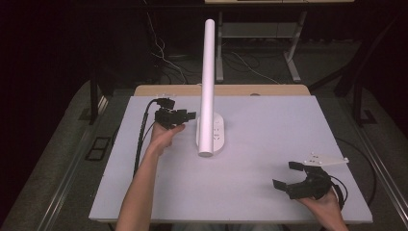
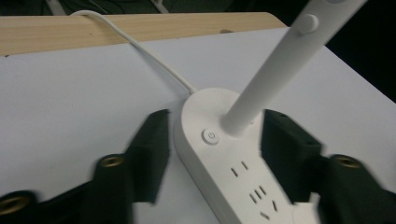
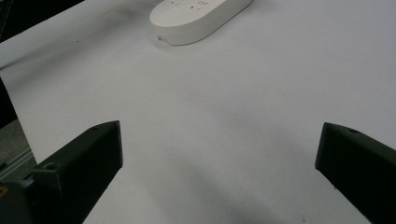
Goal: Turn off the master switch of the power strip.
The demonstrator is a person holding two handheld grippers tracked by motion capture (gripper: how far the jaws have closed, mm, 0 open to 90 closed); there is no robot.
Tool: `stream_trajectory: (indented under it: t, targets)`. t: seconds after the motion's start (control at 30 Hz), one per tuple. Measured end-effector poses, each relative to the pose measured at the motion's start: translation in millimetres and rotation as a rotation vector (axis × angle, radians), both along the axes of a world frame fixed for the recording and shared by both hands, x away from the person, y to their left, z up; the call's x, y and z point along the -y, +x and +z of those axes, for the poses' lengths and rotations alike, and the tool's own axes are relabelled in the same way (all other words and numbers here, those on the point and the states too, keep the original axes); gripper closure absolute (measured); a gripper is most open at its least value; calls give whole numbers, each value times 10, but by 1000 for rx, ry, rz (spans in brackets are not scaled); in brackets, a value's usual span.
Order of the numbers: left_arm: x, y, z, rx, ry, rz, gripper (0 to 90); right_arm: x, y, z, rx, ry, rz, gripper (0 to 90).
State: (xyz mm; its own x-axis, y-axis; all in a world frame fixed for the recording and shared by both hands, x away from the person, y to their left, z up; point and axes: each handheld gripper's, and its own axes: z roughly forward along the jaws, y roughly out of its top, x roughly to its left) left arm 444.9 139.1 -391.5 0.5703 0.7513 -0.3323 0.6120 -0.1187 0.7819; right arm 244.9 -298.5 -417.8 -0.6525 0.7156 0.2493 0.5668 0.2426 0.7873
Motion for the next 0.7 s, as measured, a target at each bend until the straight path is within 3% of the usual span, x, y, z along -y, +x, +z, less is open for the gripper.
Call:
stream_trajectory:
  t: [0.1,0.23,0.27,0.37,0.7]
  targets:
    - [-79,-81,48,0,2,-49,186,5,-1,1,2,2,-1,0]
    - [-144,-157,85,-4,-14,-50,81,6,-2,3,-1,4,-3,0]
    - [-182,-206,100,-4,-14,-70,5,4,-4,5,0,3,-3,0]
    - [-223,-272,113,6,6,-69,0,4,-6,7,1,3,-3,0]
    - [-406,-621,89,23,-27,-69,0,-1,-6,3,5,2,0,0]
